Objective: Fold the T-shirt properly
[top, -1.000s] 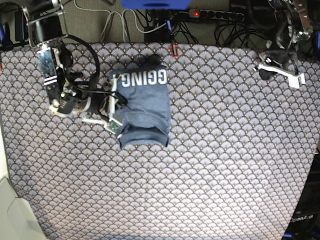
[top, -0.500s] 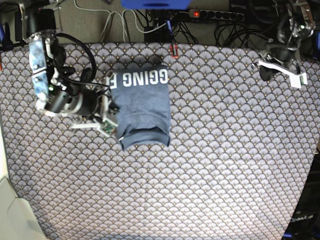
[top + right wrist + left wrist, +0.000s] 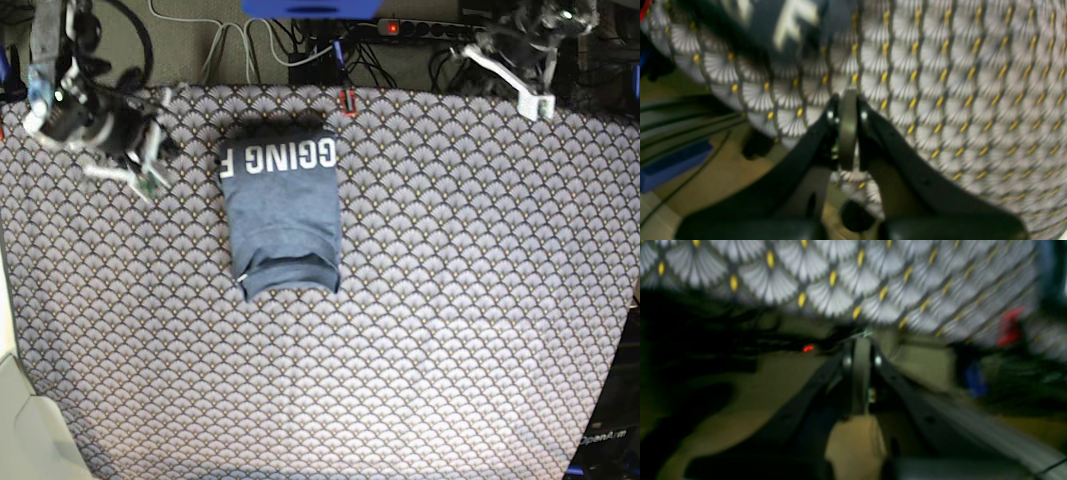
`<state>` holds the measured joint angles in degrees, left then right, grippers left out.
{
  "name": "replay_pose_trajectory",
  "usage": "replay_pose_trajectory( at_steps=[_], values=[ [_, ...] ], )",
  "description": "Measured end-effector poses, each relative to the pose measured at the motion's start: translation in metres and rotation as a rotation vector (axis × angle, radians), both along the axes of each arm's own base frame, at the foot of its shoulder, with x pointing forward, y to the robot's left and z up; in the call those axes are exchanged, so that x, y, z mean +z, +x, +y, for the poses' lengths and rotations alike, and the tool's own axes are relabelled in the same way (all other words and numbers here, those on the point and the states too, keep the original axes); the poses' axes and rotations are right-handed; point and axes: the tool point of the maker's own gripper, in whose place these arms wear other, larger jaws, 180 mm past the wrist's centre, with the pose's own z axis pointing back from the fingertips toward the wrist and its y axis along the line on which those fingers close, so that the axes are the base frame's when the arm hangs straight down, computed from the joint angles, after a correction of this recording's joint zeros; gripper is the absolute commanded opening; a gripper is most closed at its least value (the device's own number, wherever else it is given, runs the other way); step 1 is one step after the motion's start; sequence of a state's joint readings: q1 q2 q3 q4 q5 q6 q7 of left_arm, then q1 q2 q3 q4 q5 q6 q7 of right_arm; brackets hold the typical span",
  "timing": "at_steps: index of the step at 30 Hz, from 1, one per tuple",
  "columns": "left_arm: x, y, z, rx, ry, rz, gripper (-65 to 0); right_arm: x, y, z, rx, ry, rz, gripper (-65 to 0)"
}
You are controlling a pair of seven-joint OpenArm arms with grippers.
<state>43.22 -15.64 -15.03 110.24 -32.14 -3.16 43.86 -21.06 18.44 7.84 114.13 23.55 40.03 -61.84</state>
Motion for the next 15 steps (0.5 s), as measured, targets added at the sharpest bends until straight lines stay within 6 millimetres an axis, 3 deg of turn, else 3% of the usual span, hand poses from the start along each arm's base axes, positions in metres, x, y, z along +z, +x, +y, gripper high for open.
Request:
replay_pose_trajectory(
  at_steps=[3, 7, 12, 15],
  values=[
    [-0.004, -0.002, -0.011, -0.074, 0.061, -0.034, -64.7, -0.010, -0.031, -0.013, -0.056, 0.013, 0.043, -65.0],
    [-0.015, -0.024, -0.038, -0.190, 0.090, -0.008, -64.7, -0.014, -0.066, -0.034, -0.137, 0.028, 0.068, -65.0],
    [-0.066, -0.070, -0.053, -0.252, 0.081, 0.119, -64.7, -0.025, -0.105, -0.064, -0.216, -0.020, 0.115, -65.0],
    [-0.096, -0.094, -0.052, -0.250, 0.078, 0.164, -64.7, -0.055, -0.131, -0.082, -0.268, -0.086, 0.176, -65.0]
  ],
)
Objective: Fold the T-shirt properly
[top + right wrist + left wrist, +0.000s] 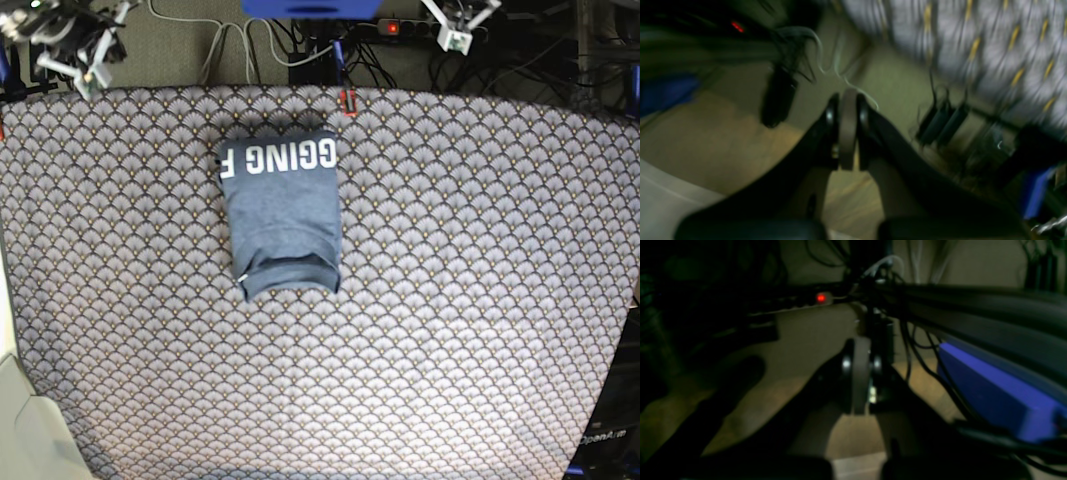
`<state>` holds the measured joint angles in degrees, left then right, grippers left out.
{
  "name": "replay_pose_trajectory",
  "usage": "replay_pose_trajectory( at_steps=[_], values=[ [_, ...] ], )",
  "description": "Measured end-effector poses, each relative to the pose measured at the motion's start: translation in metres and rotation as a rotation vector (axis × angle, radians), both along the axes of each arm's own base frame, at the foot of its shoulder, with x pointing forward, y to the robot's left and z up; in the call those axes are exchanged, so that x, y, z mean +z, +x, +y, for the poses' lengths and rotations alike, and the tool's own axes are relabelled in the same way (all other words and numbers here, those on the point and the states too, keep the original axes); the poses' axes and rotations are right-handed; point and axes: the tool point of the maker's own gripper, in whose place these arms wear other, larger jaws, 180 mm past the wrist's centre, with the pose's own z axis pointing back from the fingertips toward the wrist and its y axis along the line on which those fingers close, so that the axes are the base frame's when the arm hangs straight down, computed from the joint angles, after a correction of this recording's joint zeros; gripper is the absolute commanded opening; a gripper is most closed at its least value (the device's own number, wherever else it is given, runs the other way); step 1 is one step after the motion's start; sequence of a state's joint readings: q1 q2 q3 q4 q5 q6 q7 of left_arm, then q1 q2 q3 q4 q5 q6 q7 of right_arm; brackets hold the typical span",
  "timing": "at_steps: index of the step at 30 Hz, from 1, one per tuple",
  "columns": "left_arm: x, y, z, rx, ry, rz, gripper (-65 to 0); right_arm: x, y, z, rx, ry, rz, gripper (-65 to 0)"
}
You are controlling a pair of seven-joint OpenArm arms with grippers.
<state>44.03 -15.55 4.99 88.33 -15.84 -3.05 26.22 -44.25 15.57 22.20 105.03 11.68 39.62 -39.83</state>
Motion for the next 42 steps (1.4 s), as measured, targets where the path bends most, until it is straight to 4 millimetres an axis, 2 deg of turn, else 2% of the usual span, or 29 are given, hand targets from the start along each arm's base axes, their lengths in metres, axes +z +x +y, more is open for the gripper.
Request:
replay_pose_trajectory(
  at_steps=[3, 4, 8, 10, 13, 16, 18, 21, 23, 26, 28, 30, 34, 36, 39, 42],
  values=[
    [-0.031, -0.018, 0.005, 0.003, 0.017, 0.029, -64.7, -0.048, -0.042, -0.014, -0.062, -0.018, 0.118, -65.0],
    [-0.040, -0.021, 0.008, 0.001, 0.025, 0.035, -64.7, -0.063, -0.051, -0.017, -0.086, -0.012, 0.138, -65.0],
    [-0.072, -0.045, 0.016, -0.010, 0.053, 0.079, -64.7, -0.113, -0.073, -0.015, -0.221, 0.097, 0.148, -65.0],
    [-0.088, -0.057, 0.020, -0.004, 0.070, 0.095, -64.7, -0.131, -0.082, -0.014, -0.303, 0.160, 0.133, -65.0],
    [-0.110, -0.062, 0.028, 0.028, 0.101, 0.106, -64.7, -0.157, -0.097, -0.016, -0.395, 0.200, 0.152, -65.0],
    [-0.126, -0.069, 0.034, 0.059, 0.130, 0.122, -64.7, -0.171, -0.096, -0.007, -0.440, 0.258, 0.146, -65.0],
    [-0.132, -0.072, 0.036, 0.076, 0.146, 0.119, -64.7, -0.177, -0.088, 0.002, -0.446, 0.286, 0.133, -65.0],
    [-0.140, -0.065, 0.038, 0.100, 0.167, 0.113, -64.7, -0.187, -0.078, 0.015, -0.450, 0.290, 0.126, -65.0],
    [-0.144, -0.054, 0.037, 0.114, 0.179, 0.117, -64.6, -0.201, -0.075, 0.006, -0.470, 0.149, 0.115, -65.0],
    [-0.147, -0.026, 0.030, 0.157, 0.172, 0.091, -64.6, -0.211, -0.062, 0.006, -0.462, 0.031, 0.068, -65.0],
    [-0.147, -0.008, 0.027, 0.208, 0.159, 0.066, -64.6, -0.215, -0.055, 0.013, -0.437, -0.015, 0.049, -65.0],
    [-0.148, -0.002, 0.030, 0.268, 0.162, 0.069, -64.6, -0.218, -0.048, 0.021, -0.413, -0.058, 0.035, -65.0],
    [-0.148, -0.008, 0.042, 0.308, 0.187, 0.089, -64.6, -0.219, -0.045, 0.024, -0.365, -0.155, 0.008, -65.0],
    [-0.148, -0.009, 0.047, 0.311, 0.201, 0.091, -64.6, -0.217, -0.046, 0.019, -0.363, -0.210, -0.014, -65.0],
    [-0.146, -0.009, 0.063, 0.307, 0.297, 0.085, -64.6, -0.217, -0.047, 0.018, -0.363, -0.236, -0.018, -65.0],
    [-0.146, -0.007, 0.061, 0.305, 0.279, 0.082, -64.6, -0.218, -0.045, 0.025, -0.361, -0.230, -0.021, -65.0]
  ],
)
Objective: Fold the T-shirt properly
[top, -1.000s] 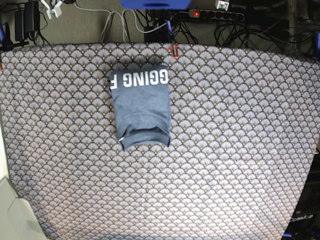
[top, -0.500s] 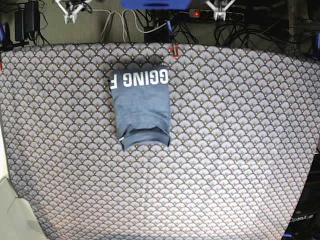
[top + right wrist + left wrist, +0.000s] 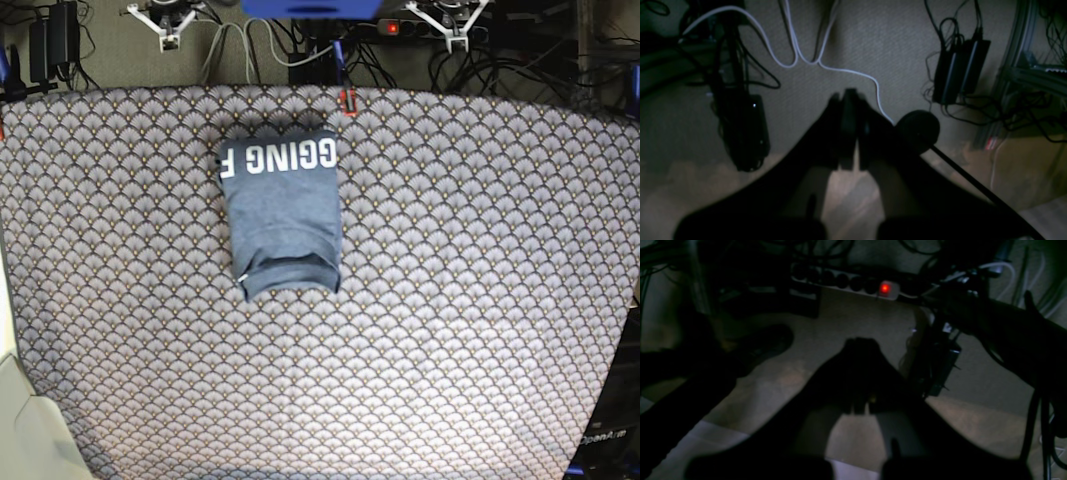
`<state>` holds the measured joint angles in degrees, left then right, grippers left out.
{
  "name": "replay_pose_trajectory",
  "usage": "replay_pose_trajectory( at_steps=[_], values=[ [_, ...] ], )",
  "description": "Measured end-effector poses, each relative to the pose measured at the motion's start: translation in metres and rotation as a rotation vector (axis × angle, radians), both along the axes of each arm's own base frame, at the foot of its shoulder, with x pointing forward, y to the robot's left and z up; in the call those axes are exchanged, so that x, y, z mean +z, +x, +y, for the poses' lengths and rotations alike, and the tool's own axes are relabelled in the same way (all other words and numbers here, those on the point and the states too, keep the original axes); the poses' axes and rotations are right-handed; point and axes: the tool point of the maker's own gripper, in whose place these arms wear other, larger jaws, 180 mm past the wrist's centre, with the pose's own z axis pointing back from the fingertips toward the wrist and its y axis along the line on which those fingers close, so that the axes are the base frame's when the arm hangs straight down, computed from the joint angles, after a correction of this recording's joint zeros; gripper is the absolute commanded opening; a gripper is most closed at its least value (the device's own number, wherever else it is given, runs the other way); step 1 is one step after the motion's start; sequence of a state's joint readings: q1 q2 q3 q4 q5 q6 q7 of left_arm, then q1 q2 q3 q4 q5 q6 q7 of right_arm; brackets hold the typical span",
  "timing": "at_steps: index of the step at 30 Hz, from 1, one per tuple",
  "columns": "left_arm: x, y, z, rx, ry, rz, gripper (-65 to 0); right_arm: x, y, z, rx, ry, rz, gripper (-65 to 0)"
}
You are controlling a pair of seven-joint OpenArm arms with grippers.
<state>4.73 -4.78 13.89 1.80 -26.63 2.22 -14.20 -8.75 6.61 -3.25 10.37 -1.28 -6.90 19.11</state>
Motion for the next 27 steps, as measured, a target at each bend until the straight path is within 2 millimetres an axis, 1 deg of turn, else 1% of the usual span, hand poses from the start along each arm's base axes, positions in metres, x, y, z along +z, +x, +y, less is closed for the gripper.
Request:
replay_pose_trajectory(
  at_steps=[3, 5, 7, 10, 13, 19, 24, 27],
  values=[
    [-0.001, 0.008, -0.005, -0.001, -0.019, -0.006, -64.6, -0.001, 0.000, 0.012, -0.001, 0.018, -0.004, -65.0],
    [0.000, 0.018, -0.004, -0.004, -0.015, -0.027, -64.6, -0.001, -0.001, 0.011, -0.005, 0.017, -0.001, -65.0],
    [0.001, 0.024, -0.003, -0.006, -0.012, -0.043, -64.6, -0.001, -0.002, 0.008, -0.004, 0.012, 0.001, -65.0],
    [0.000, 0.021, -0.004, -0.006, -0.015, -0.031, -64.6, -0.001, -0.002, 0.007, -0.006, 0.011, 0.001, -65.0],
    [0.000, 0.017, -0.007, -0.084, -0.016, -0.018, -64.6, -0.001, -0.002, 0.008, -0.006, 0.013, 0.001, -65.0],
    [0.000, 0.023, -0.008, -0.095, -0.015, -0.028, -64.6, -0.001, -0.002, 0.008, -0.006, 0.012, 0.001, -65.0],
    [0.000, 0.021, -0.008, -0.102, -0.015, -0.024, -64.6, -0.002, -0.002, 0.017, -0.009, 0.027, 0.000, -65.0],
    [0.000, 0.022, -0.008, -0.107, -0.015, -0.025, -64.6, -0.002, -0.003, 0.018, -0.009, 0.028, 0.001, -65.0]
  ],
)
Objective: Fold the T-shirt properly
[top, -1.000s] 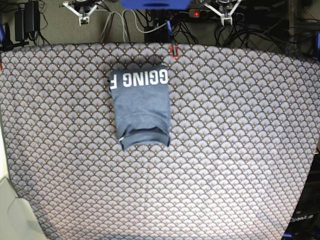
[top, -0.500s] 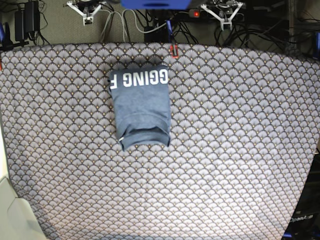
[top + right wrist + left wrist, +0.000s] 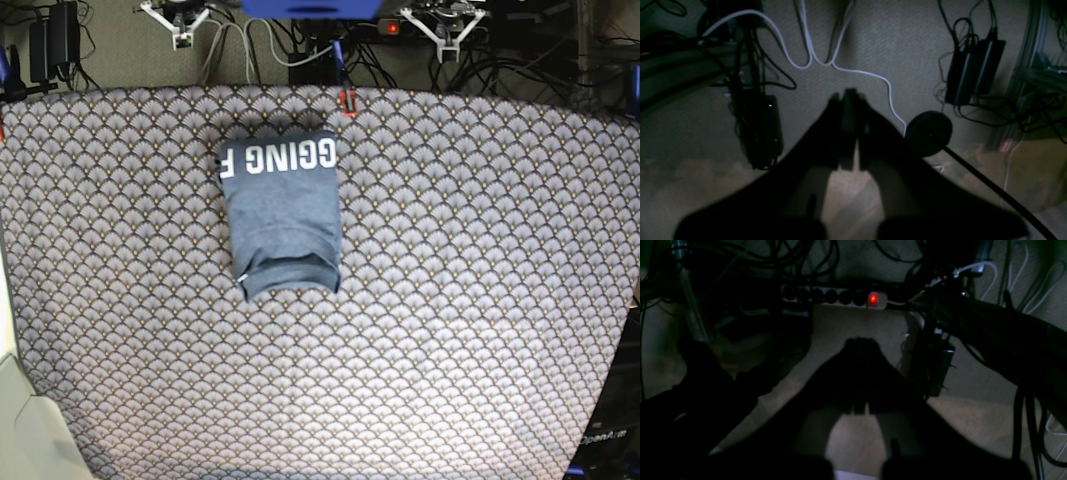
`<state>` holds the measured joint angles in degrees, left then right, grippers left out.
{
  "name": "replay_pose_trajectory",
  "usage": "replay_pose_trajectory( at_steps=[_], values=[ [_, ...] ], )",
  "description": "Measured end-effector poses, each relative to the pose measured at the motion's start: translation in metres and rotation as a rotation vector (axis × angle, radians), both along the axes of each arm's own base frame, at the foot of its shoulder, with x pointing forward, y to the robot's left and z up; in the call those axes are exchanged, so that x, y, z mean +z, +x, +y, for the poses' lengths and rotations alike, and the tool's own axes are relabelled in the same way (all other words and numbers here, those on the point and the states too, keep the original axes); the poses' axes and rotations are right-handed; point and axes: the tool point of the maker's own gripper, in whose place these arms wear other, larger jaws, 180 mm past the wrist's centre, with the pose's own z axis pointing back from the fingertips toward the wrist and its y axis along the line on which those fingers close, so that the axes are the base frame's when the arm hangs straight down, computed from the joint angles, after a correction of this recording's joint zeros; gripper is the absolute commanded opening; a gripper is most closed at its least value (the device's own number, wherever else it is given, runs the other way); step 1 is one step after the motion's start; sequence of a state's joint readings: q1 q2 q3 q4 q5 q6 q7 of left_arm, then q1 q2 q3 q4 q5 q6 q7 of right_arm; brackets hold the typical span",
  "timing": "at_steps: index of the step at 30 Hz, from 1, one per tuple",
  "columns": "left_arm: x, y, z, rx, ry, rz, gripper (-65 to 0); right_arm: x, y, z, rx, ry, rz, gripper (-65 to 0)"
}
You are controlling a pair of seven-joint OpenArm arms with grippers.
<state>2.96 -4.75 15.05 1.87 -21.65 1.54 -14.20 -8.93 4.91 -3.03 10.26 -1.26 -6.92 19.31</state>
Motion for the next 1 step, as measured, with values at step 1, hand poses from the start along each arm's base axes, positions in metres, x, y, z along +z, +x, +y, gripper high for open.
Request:
replay_pose_trajectory(
  at_steps=[1],
  values=[
    [0.0001, 0.0010, 0.0005, 0.000, 0.001, -0.002, -64.6, 0.0000, -0.0001, -0.0005, 0.000, -0.001, 0.000, -65.0]
  ],
)
